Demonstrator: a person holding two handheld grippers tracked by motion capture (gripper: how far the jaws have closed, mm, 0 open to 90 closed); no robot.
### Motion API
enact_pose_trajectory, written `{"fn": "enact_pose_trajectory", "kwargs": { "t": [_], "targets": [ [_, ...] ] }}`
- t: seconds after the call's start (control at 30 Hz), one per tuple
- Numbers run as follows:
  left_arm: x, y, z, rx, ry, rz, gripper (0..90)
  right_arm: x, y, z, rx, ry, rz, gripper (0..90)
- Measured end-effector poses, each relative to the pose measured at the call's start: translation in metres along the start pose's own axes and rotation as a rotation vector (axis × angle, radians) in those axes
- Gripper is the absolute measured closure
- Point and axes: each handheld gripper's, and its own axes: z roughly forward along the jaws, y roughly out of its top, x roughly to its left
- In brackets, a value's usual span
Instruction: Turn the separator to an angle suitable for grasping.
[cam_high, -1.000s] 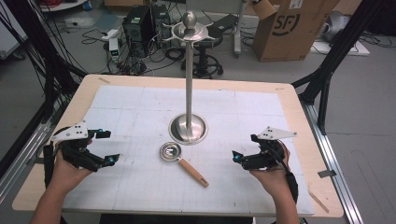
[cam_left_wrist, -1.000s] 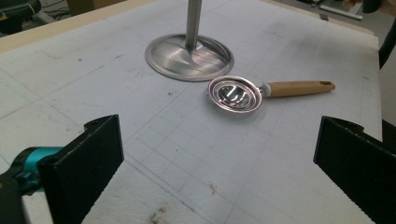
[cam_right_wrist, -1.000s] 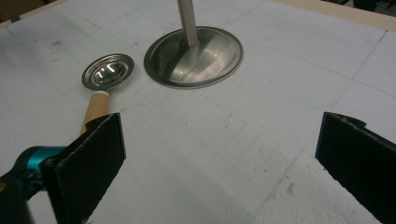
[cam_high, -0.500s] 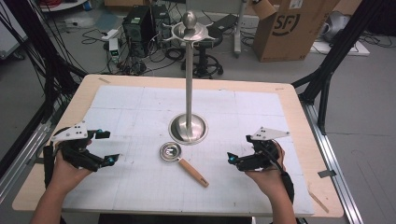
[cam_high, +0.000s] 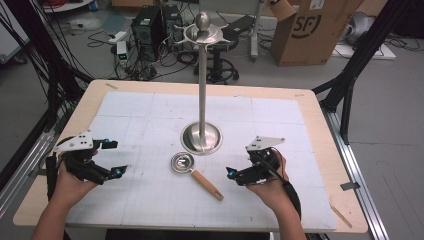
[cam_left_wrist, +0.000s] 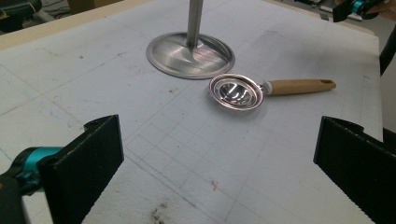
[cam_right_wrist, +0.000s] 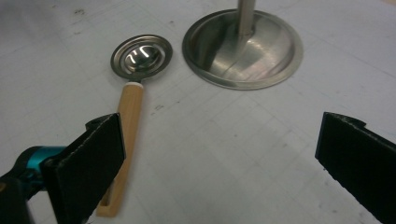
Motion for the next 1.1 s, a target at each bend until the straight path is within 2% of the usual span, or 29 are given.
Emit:
{"fn": "enact_pose_trajectory", "kwargs": {
  "t": [0.13,0.17,0.2,0.27,0.4,0.57,0.7,0.73,0.83,0.87,0.93,1.0,1.03,1.1],
  "targets": [
    [0.0,0.0,-0.001,0.0,0.0,0.0,2.0,0.014,0.005,0.016,0.058,0.025,-0.029,0.0],
    [0.0,0.0,-0.001,0.0,0.0,0.0,2.0,0.014,0.005,0.016,0.058,0.025,-0.029,0.0],
    [0.0,0.0,-0.001,-0.001,0.001,0.0,2.1,0.019,0.006,0.022,0.088,0.032,-0.033,0.1],
    [0.0,0.0,-0.001,-0.001,0.002,0.0,2.0,0.022,0.007,0.024,0.1,0.033,-0.039,0.1],
    [0.0,0.0,0.0,0.004,0.008,0.002,2.0,0.034,0.01,0.036,0.158,0.055,-0.067,0.1],
    [0.0,0.0,0.0,0.008,0.012,0.003,2.0,0.04,0.011,0.044,0.191,0.068,-0.084,2.4],
    [0.001,0.0,-0.001,0.006,0.011,0.002,2.0,0.048,0.011,0.052,0.238,0.068,-0.093,2.7],
    [0.001,0.0,-0.001,0.007,0.011,0.004,2.0,0.051,0.011,0.056,0.267,0.061,-0.105,4.4],
    [0.0,0.0,0.0,0.008,0.009,0.001,2.0,0.053,0.011,0.059,0.283,0.059,-0.12,5.0],
    [0.001,-0.001,0.0,0.009,0.011,0.003,2.0,0.055,0.011,0.06,0.295,0.059,-0.118,6.9],
    [0.001,-0.001,0.0,0.013,0.012,0.002,2.0,0.057,0.01,0.063,0.319,0.066,-0.145,16.1],
    [0.001,-0.001,0.0,0.017,0.012,0.007,2.0,0.058,0.01,0.064,0.328,0.067,-0.151,16.6],
    [0.001,-0.001,0.0,0.018,0.012,0.007,2.0,0.06,0.01,0.066,0.344,0.068,-0.163,23.8],
    [0.001,-0.001,0.0,0.015,0.014,0.002,2.0,0.06,0.01,0.067,0.354,0.069,-0.174,26.0]
  ]
}}
